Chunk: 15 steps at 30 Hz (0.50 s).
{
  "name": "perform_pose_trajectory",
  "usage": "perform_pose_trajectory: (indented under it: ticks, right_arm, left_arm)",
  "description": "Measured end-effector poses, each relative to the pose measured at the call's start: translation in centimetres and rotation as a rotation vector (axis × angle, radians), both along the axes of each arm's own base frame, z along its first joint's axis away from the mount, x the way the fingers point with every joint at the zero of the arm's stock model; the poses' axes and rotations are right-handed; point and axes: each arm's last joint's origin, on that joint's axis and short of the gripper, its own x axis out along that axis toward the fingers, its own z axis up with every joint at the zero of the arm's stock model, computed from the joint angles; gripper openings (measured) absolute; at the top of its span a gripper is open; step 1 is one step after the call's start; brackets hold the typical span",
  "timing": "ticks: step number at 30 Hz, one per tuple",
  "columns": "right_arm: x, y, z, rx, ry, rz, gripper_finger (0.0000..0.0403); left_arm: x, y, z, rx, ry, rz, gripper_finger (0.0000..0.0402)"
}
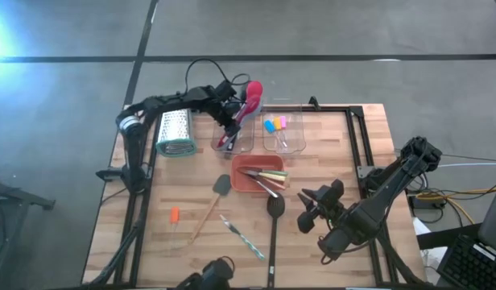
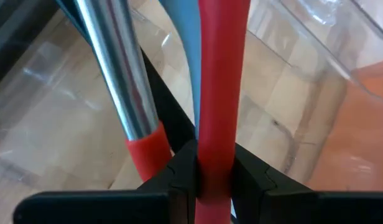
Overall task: Pick & Place Kitchen Items
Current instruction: Put the red serving spoon into the left transparent bin
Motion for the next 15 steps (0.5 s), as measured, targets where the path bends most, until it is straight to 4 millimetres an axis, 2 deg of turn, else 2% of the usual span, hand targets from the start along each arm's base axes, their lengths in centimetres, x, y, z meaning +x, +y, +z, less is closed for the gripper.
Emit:
perform_pose_trajectory:
  ticks: [8,10,15]
  right_arm:
    - [0.2,0.3,0.0,0.056,-0.002,0.01,0.0067]
    - [0.2,0.4,-0.1,0.068,0.006,0.012,0.0064]
    - [0.3,0.4,-0.1,0.081,0.002,0.014,0.0066]
  left_arm:
    - [0.9,1.2,-0.1,-0.023,0.008,0.018,0.0066]
    - [0.9,1.4,0.3,-0.019,0.006,0.02,0.0092]
    - [0.6,1.4,1.6,0.004,0.015,-0.009,0.0195]
